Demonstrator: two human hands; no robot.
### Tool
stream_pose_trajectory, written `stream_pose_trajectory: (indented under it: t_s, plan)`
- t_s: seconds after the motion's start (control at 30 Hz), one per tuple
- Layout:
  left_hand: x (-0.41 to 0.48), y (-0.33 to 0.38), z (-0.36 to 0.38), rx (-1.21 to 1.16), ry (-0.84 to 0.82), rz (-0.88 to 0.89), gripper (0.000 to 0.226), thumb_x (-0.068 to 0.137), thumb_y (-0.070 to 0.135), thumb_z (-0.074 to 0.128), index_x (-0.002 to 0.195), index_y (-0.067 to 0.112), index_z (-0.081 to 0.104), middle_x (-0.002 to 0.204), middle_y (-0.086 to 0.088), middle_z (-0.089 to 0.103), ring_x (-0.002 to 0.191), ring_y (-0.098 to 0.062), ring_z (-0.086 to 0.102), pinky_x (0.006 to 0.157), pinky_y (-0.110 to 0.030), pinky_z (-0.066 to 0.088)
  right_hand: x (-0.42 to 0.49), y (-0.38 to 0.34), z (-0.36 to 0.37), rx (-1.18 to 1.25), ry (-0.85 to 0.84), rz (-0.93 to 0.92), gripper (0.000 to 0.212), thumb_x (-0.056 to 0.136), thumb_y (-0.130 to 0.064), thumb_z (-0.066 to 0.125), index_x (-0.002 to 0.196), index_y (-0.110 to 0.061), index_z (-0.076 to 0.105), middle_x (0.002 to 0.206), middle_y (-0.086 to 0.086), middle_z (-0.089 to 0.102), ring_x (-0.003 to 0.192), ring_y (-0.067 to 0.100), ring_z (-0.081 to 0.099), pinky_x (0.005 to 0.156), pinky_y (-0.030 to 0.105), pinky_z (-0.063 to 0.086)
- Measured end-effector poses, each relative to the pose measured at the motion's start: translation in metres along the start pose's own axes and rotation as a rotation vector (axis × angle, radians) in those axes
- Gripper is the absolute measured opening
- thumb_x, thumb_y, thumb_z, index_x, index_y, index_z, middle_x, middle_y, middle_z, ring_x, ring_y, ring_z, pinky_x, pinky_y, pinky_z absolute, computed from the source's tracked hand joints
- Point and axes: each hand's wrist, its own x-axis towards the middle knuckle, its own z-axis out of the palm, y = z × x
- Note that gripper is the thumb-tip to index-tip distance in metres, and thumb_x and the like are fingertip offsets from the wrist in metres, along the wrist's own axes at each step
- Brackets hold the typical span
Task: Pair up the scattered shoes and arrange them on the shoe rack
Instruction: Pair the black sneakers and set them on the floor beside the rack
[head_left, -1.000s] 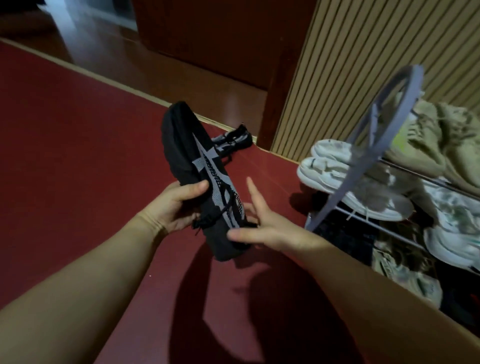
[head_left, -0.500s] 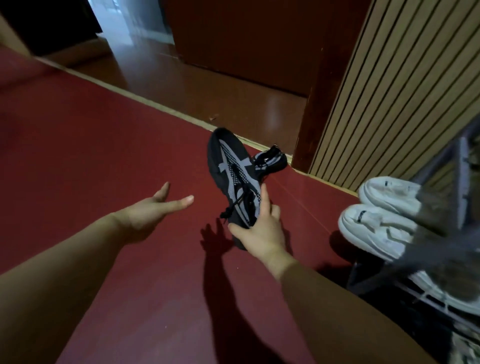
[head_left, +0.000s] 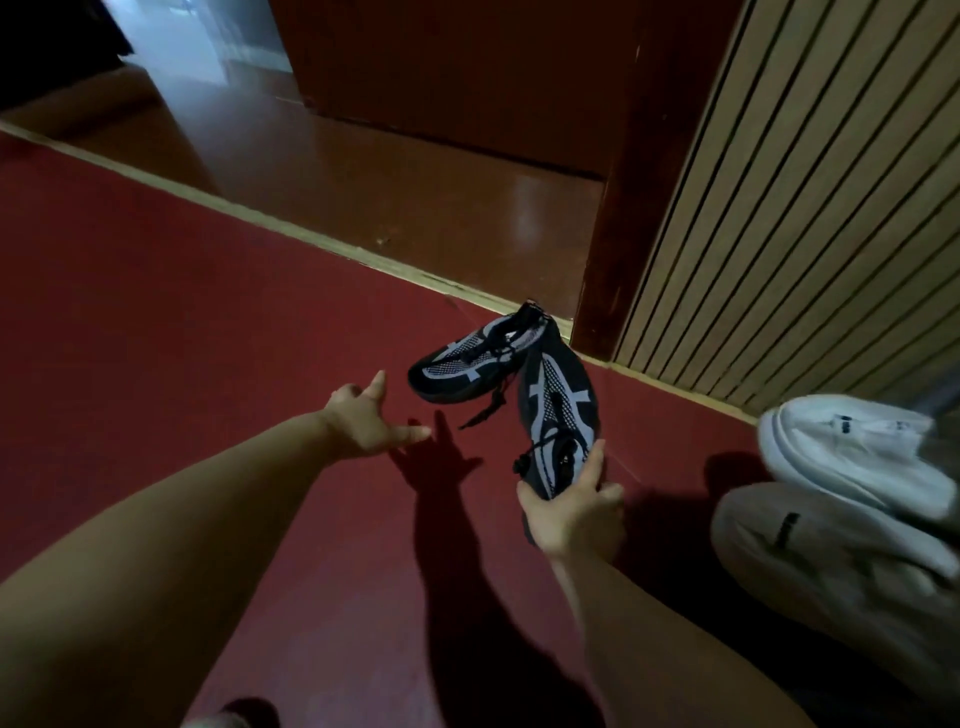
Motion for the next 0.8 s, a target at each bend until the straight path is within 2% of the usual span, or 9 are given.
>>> stream_pose_trajectory:
  t_s: [0.1,0.23,0.3,0.4,0.47,0.6,0.67,0.73,0.8]
  plan:
    - [0.056,0.021,0.006,0.185,0.019,0.071,0.113,0.072,0.063,0.066,0.152,0.024,-0.004,0.158,-0.021,0.003,0.146,-0.037,0.008,0.118,-0.047,0.017,0.026,0.008,0.015,-0.134,-0.012,0.123,0.108,0.077,-0.067,0.056,0.15,-0.026,-0.012,0.141,0.022,0.031,0.129,0.036,0.036,0.107,0.046,0.031]
    - [0.125,0.074,0.018,0.284,0.02,0.245,0.114,0.072,0.063,0.066,0.152,0.022,-0.004,0.157,-0.021,0.009,0.146,-0.036,0.007,0.119,-0.048,0.012,0.043,0.015,0.032,-0.226,-0.015,0.192,0.105,0.081,-0.064,0.051,0.149,-0.02,-0.016,0.143,0.021,0.027,0.131,0.035,0.03,0.106,0.042,0.028]
    - [0.153,0.103,0.023,0.281,0.024,0.289,0.116,0.071,0.063,0.067,0.152,0.021,-0.004,0.158,-0.019,0.01,0.146,-0.035,0.006,0.119,-0.049,0.01,0.045,0.015,0.039,-0.289,0.009,0.186,0.106,0.082,-0.064,0.049,0.148,-0.017,-0.019,0.144,0.018,0.025,0.132,0.032,0.027,0.106,0.041,0.028]
    - [0.187,0.141,0.034,0.233,-0.003,0.325,0.121,0.069,0.063,0.07,0.152,0.022,-0.009,0.158,-0.018,0.011,0.146,-0.035,0.01,0.119,-0.049,0.009,0.048,0.015,0.044,-0.294,-0.013,0.183,0.107,0.084,-0.061,0.05,0.147,-0.016,-0.023,0.153,0.013,0.011,0.14,0.03,0.016,0.11,0.044,0.023]
    - [0.202,0.154,0.045,0.23,-0.05,0.352,0.126,0.065,0.061,0.074,0.151,0.023,-0.011,0.156,-0.018,0.015,0.143,-0.038,0.019,0.118,-0.049,0.017,0.052,0.015,0.045,-0.321,-0.01,0.201,0.108,0.083,-0.062,0.05,0.147,-0.016,-0.024,0.155,0.011,0.009,0.14,0.028,0.018,0.11,0.044,0.024]
    - [0.216,0.142,0.065,0.429,0.084,0.464,0.113,0.066,0.042,0.08,0.149,0.015,0.008,0.147,-0.02,0.024,0.131,-0.04,0.032,0.108,-0.048,0.032,0.053,0.014,0.048,-0.407,0.038,0.209,0.108,0.082,-0.066,0.048,0.148,-0.016,-0.022,0.153,0.01,0.015,0.133,0.024,0.028,0.106,0.039,0.028]
    - [0.218,0.135,0.067,0.47,0.109,0.523,0.113,0.068,0.038,0.079,0.15,0.018,0.004,0.145,-0.022,0.026,0.128,-0.041,0.034,0.106,-0.047,0.032,0.054,0.015,0.049,-0.424,0.049,0.211,0.108,0.082,-0.067,0.048,0.148,-0.016,-0.021,0.152,0.01,0.017,0.132,0.023,0.03,0.106,0.039,0.029]
    - [0.222,0.128,0.062,0.491,0.028,0.533,0.124,0.066,0.039,0.081,0.15,0.025,-0.009,0.143,-0.022,0.031,0.129,-0.041,0.035,0.106,-0.045,0.033,0.054,0.016,0.05,-0.401,0.053,0.207,0.108,0.081,-0.065,0.05,0.148,-0.016,-0.02,0.151,0.01,0.018,0.131,0.024,0.03,0.107,0.039,0.028]
    - [0.221,0.114,0.054,0.519,-0.103,0.58,0.13,0.061,0.037,0.083,0.151,0.023,-0.01,0.146,-0.019,0.034,0.132,-0.039,0.035,0.109,-0.042,0.031,0.053,0.016,0.05,-0.379,0.06,0.189,0.108,0.082,-0.064,0.051,0.149,-0.016,-0.019,0.152,0.01,0.017,0.131,0.025,0.029,0.107,0.04,0.028]
